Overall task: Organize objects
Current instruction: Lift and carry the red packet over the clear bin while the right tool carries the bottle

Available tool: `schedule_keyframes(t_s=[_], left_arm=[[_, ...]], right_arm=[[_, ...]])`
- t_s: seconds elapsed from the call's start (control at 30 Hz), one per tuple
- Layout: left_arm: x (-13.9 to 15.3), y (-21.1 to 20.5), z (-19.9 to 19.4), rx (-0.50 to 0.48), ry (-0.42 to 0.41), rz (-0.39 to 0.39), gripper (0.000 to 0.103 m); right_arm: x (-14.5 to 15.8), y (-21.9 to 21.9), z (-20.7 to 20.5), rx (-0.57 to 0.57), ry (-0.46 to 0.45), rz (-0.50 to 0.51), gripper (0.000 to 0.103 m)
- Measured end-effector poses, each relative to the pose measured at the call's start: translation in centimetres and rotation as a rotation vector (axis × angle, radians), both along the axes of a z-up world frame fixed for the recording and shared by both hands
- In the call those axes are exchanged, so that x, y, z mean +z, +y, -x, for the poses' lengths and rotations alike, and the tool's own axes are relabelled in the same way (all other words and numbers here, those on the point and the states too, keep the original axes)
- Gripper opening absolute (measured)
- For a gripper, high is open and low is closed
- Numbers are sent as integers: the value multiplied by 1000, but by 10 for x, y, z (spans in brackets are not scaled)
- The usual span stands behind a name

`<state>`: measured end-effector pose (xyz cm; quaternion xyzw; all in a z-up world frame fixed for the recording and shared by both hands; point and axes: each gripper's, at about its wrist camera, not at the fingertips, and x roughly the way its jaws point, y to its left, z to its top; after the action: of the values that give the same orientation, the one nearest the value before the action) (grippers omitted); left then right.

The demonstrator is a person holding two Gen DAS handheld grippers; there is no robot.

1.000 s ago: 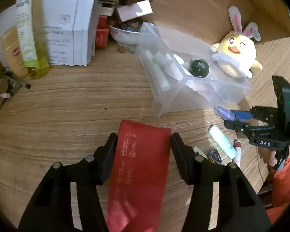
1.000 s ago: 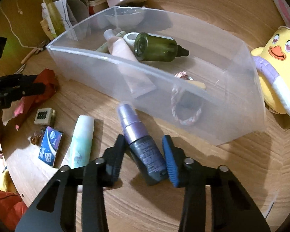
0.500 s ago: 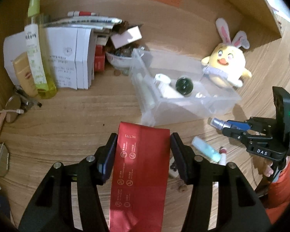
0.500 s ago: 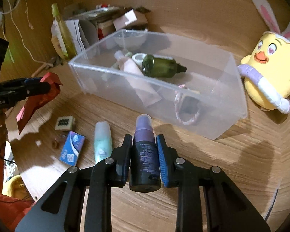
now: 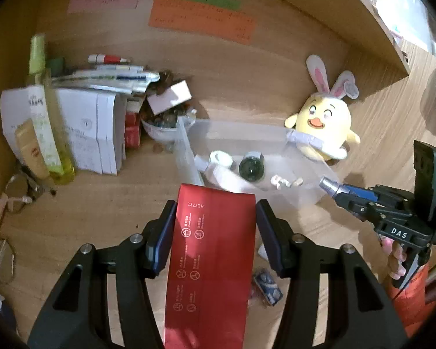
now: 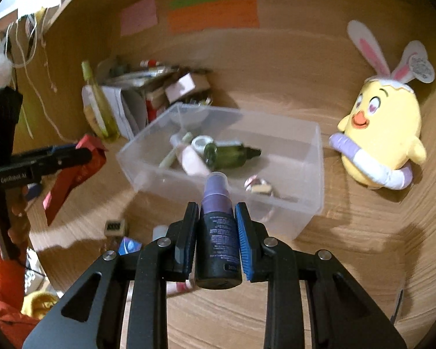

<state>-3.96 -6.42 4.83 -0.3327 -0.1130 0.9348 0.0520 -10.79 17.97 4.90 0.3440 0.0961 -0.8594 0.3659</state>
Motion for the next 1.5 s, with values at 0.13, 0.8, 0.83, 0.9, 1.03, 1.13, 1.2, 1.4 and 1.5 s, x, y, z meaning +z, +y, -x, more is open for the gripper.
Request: schedule_keyframes(t_s=[0.13,0.8,0.83,0.9,1.03,1.13,1.2,1.4,1.5], left_arm=[[7,6,8,-1,17,11,54],[40,23,60,-7,72,16,54],[41,24,62,-9,71,16,54],[42,26,68,-10,69,19,54],[42,28,81,-25,57,12,54],[38,27,93,-40,37,-14,54],[36,27,103,-32,24,-19,54],[26,27,126,-2,-8,-17,54],[18,28,135,10,-29,-2,54]], right_arm=[[9,4,7,-22,12,34,23],[46,-5,35,-55,84,122,23],[47,-6,37,-56,84,125,23],[48,-8,41,-58,82,131,23],[47,-13,49,-63,80,124,23],[41,-17,55,-67,70,102,23],[35,-20,60,-72,59,88,23],[18,-25,73,-86,28,57,23],[9,-26,78,-93,13,39,23]])
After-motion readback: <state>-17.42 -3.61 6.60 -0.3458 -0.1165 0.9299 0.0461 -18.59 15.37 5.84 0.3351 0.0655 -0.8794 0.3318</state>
